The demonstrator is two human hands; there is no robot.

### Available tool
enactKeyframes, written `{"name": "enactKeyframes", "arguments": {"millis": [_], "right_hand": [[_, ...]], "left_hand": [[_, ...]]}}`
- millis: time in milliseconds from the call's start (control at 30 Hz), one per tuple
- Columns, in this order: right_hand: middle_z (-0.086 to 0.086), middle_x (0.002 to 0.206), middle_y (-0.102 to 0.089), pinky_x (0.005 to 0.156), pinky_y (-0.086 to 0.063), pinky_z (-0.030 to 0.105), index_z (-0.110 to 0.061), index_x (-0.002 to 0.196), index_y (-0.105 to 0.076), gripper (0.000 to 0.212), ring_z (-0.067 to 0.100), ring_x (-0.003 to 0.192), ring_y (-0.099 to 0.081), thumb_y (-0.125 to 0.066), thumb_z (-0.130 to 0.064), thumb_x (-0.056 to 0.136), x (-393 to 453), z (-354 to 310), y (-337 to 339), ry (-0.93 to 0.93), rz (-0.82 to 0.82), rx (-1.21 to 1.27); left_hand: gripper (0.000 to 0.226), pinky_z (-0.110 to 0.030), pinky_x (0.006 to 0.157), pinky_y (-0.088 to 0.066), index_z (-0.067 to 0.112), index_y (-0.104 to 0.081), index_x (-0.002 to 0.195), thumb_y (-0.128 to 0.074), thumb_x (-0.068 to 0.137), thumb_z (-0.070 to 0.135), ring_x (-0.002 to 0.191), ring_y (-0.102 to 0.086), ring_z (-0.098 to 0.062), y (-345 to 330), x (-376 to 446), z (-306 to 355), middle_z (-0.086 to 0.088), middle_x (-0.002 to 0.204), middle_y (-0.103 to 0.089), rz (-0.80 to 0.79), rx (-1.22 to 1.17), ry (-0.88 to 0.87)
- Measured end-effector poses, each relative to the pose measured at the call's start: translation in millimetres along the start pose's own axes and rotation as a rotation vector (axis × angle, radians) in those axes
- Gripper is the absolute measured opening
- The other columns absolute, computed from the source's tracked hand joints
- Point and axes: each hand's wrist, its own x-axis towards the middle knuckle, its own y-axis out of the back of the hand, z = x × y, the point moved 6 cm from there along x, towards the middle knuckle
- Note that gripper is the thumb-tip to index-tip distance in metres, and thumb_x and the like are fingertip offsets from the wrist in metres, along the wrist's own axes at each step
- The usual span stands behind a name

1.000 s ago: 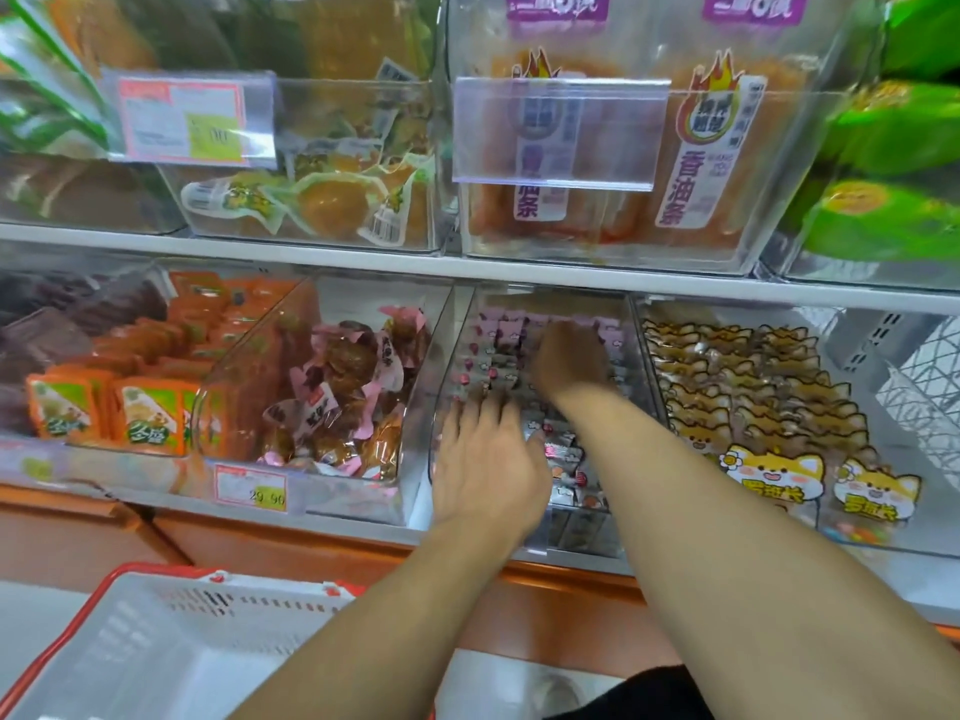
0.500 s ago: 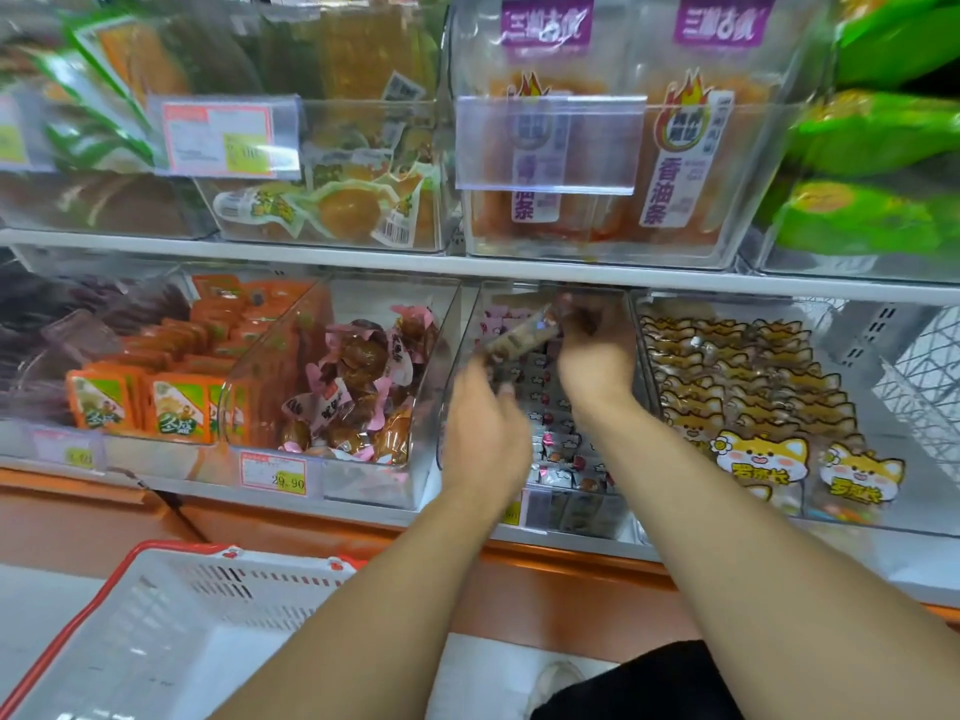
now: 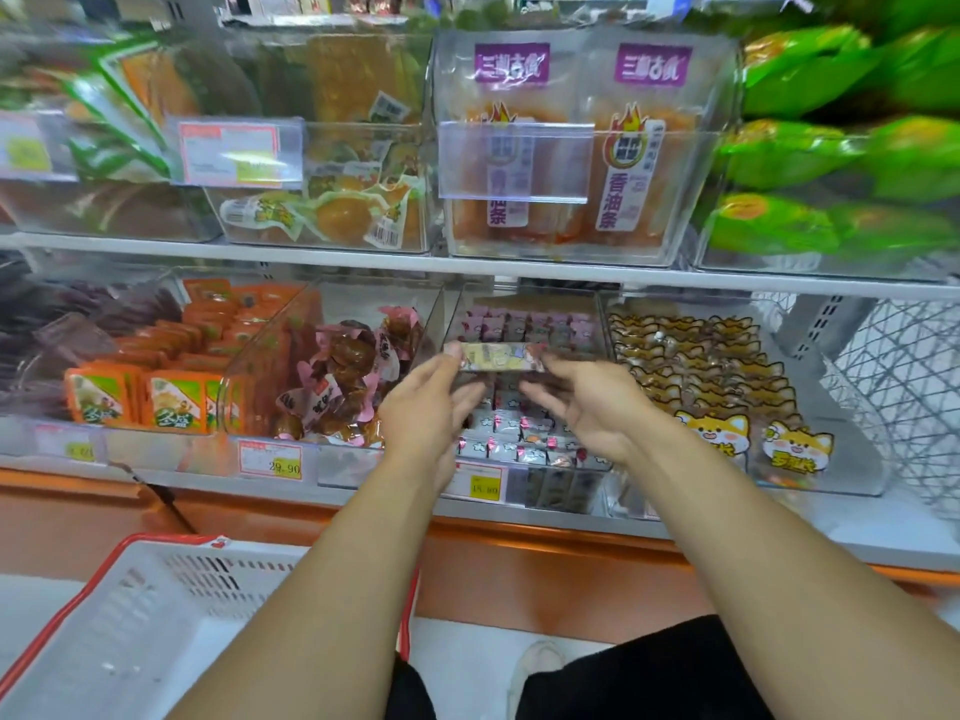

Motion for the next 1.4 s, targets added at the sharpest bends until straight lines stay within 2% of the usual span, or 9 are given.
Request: {"name": "enactKeyframes", "arguments": {"millis": [267,400,567,700,833,933,1100,1267,1400], "right_hand": [[0.020,0.104,-0.075,0.076,-0.063,0.030,0.001,0.120,-0.062,0.020,0.028,0.090,-0.077,-0.053,-0.005,0.103,-32.1,2.6,0.8,-0.032,-0.029,-0.233],[0.019,0.100,-0.076,0.071,-0.064,0.031,0.002,0.119,-0.062,0.020,0.027,0.083,-0.077,-0.054,-0.005,0.103,-50.1,2.1,-4.3,-0.045,-0.035,-0.208],[0.020,0.110,-0.072,0.071,-0.064,0.030,0.002,0.113,-0.063,0.016,0.027,0.090,-0.075,-0.052,-0.003,0.103,-52.2,-3.0,-1.1,0.016,0.015,-0.109],[0.023,0.115,-0.070,0.078,-0.064,0.037,0.003,0.123,-0.057,0.022,0.033,0.101,-0.073,-0.049,-0.004,0.104,-38.7,7.3,-5.2,-0.014,-0.036,-0.029],[0.017,0.123,-0.069,0.080,-0.063,0.037,-0.003,0.126,-0.057,0.043,0.034,0.110,-0.070,-0.074,-0.017,0.089,-29.0,9.2,-13.5,-0.014,-0.177,-0.066],[0.014,0.122,-0.069,0.085,-0.061,0.036,-0.019,0.132,-0.058,0.061,0.029,0.103,-0.074,-0.082,-0.006,0.077,-26.2,13.0,-14.3,0.071,-0.297,-0.235],[0.006,0.108,-0.077,0.079,-0.060,0.026,-0.024,0.111,-0.073,0.036,0.021,0.096,-0.075,-0.078,0.000,0.084,-29.0,8.5,-8.5,0.202,-0.295,-0.406],[0.005,0.093,-0.078,0.071,-0.060,0.026,-0.017,0.111,-0.072,0.020,0.016,0.079,-0.071,-0.075,-0.017,0.091,-32.2,14.1,0.0,0.156,-0.269,-0.405],[0.002,0.085,-0.075,0.068,-0.059,0.025,-0.009,0.113,-0.072,0.022,0.016,0.074,-0.068,-0.069,-0.022,0.096,-32.3,15.2,2.1,0.127,-0.249,-0.335]], "left_hand": [[0.020,-0.022,0.060,-0.060,0.011,-0.070,0.107,-0.073,0.091,0.022,0.077,-0.077,-0.016,21.6,-27.1,-6.9,-0.009,0.091,-0.079,-0.073,-0.038,0.235],[0.019,-0.024,0.058,-0.060,0.009,-0.072,0.103,-0.076,0.087,0.018,0.074,-0.077,-0.017,32.2,-36.7,-6.3,-0.012,0.094,-0.078,-0.040,-0.106,0.288],[0.013,-0.022,0.061,-0.059,0.008,-0.071,0.104,-0.070,0.093,0.015,0.073,-0.075,-0.009,28.9,-26.1,-0.7,-0.004,0.085,-0.079,-0.042,-0.081,0.162],[0.013,-0.022,0.067,-0.059,0.004,-0.072,0.103,-0.069,0.093,0.012,0.079,-0.076,-0.013,32.7,-15.5,4.4,-0.010,0.095,-0.079,0.007,-0.038,0.051],[0.011,-0.020,0.068,-0.059,0.002,-0.072,0.101,-0.068,0.093,0.010,0.083,-0.076,-0.015,36.3,-11.0,7.3,-0.010,0.095,-0.079,0.029,0.023,-0.024],[0.008,-0.020,0.066,-0.059,0.001,-0.070,0.094,-0.069,0.093,0.009,0.079,-0.077,-0.018,34.1,-8.5,7.0,-0.012,0.089,-0.078,0.037,0.083,-0.096],[0.015,-0.021,0.063,-0.057,0.008,-0.060,0.081,-0.066,0.095,0.008,0.069,-0.074,-0.014,30.0,-6.1,9.1,-0.013,0.089,-0.072,0.040,0.206,-0.180],[0.005,-0.027,0.070,-0.059,0.016,-0.061,0.095,-0.066,0.095,0.014,0.086,-0.072,-0.019,22.1,-7.2,7.6,-0.011,0.100,-0.073,-0.124,0.197,-0.181],[0.033,-0.027,0.077,-0.059,0.019,-0.070,0.109,-0.082,0.078,0.024,0.096,-0.074,-0.020,12.2,-15.2,6.0,-0.004,0.107,-0.076,-0.306,0.246,-0.217]]}}
